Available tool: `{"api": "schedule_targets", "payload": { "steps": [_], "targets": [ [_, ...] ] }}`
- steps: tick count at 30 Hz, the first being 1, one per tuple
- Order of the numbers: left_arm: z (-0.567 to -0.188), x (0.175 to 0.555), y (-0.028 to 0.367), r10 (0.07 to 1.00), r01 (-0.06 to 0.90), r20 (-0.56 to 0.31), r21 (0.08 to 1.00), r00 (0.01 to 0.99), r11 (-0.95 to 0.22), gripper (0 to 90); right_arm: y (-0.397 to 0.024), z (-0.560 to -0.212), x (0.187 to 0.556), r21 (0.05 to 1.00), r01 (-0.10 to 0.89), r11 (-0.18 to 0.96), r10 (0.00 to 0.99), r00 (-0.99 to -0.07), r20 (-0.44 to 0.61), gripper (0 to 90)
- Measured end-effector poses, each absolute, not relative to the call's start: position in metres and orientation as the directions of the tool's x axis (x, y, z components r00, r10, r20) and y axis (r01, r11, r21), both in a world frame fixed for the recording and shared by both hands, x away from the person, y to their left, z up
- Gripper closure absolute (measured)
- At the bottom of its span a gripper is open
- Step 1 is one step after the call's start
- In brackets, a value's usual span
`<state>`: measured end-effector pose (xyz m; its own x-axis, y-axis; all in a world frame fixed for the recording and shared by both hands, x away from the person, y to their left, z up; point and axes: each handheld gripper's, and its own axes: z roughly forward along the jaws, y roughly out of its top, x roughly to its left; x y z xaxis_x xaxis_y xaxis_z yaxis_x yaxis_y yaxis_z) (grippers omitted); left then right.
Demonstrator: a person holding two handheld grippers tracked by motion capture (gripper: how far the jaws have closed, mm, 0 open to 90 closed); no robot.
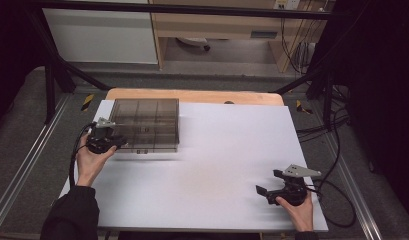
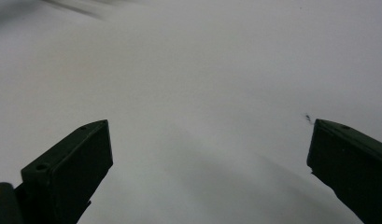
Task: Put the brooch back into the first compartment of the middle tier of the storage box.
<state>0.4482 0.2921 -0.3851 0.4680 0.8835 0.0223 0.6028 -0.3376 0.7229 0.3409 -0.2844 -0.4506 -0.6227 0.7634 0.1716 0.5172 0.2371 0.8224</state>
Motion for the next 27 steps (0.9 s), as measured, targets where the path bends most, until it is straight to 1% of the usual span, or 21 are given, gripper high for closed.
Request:
{"api": "schedule_targets", "payload": {
  "steps": [4, 10, 18, 21, 27],
  "targets": [
    [-0.381, 0.444, 0.293, 0.882, 0.594, 0.019, 0.732, 0.471, -0.333, 66.1, -0.284, -0.451, 0.341, 0.822, 0.519, 0.235, 0.764, -0.621, 0.174, 0.6],
    [-0.376, 0.438, 0.294, 0.876, 0.585, 0.02, 0.738, 0.481, -0.338, 55.9, -0.284, -0.451, 0.341, 0.823, 0.518, 0.234, 0.763, -0.622, 0.174, 0.6],
    [-0.372, 0.43, 0.293, 0.872, 0.57, 0.018, 0.75, 0.489, -0.335, 39.7, -0.285, -0.45, 0.34, 0.823, 0.519, 0.232, 0.764, -0.621, 0.177, 0.6],
    [-0.373, 0.426, 0.293, 0.866, 0.571, 0.002, 0.75, 0.5, -0.332, 33.3, -0.285, -0.45, 0.34, 0.822, 0.519, 0.232, 0.764, -0.621, 0.177, 0.5],
    [-0.375, 0.418, 0.294, 0.855, 0.564, -0.02, 0.759, 0.518, -0.324, 26.9, -0.285, -0.45, 0.34, 0.823, 0.519, 0.23, 0.763, -0.621, 0.178, 0.5]
  ]
}}
